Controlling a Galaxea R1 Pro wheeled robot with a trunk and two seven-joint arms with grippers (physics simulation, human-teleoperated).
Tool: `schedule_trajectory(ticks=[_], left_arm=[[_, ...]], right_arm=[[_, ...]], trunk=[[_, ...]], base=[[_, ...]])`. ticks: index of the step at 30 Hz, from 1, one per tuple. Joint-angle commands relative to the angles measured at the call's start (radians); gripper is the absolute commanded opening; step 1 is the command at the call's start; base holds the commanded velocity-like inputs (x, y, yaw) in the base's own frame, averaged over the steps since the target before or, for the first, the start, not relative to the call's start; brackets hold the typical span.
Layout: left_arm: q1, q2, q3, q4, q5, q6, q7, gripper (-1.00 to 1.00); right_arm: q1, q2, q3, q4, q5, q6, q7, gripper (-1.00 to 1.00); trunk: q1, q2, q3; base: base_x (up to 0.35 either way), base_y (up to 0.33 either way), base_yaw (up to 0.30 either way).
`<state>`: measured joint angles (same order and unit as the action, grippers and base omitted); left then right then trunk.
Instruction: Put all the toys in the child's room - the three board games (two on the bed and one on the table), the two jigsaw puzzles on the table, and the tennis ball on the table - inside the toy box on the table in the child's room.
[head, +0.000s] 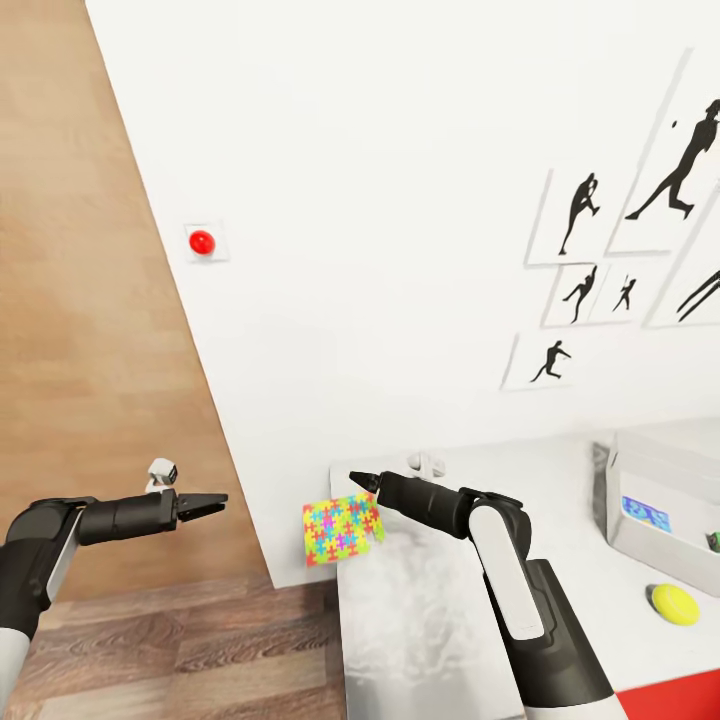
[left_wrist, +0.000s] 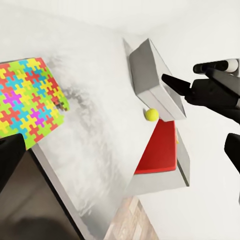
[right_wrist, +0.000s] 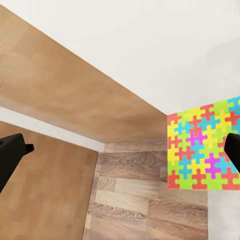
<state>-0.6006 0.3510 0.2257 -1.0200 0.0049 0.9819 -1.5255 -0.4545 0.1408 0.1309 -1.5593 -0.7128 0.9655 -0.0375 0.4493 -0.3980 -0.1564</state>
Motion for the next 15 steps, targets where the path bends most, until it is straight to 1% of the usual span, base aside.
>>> schedule_trajectory(ticks=[1,15], left_arm=[[-0.001,0.000,0.000,0.000,0.000,0.011,-0.003,1.00],[-0.001,-0.001,0.000,0.000,0.000,0.012,-0.002,1.00]], right_arm=[[-0.001,0.000,0.000,-0.001,-0.004,0.004,-0.004,1.00],[0.000,0.000,-0.001,-0.001,-0.003,0.004,-0.004,1.00]], trunk=[[0.001,-0.002,0.000],[0.001,-0.002,0.023]], base=[[0.000,0.000,0.000],[0.000,0.000,0.000]])
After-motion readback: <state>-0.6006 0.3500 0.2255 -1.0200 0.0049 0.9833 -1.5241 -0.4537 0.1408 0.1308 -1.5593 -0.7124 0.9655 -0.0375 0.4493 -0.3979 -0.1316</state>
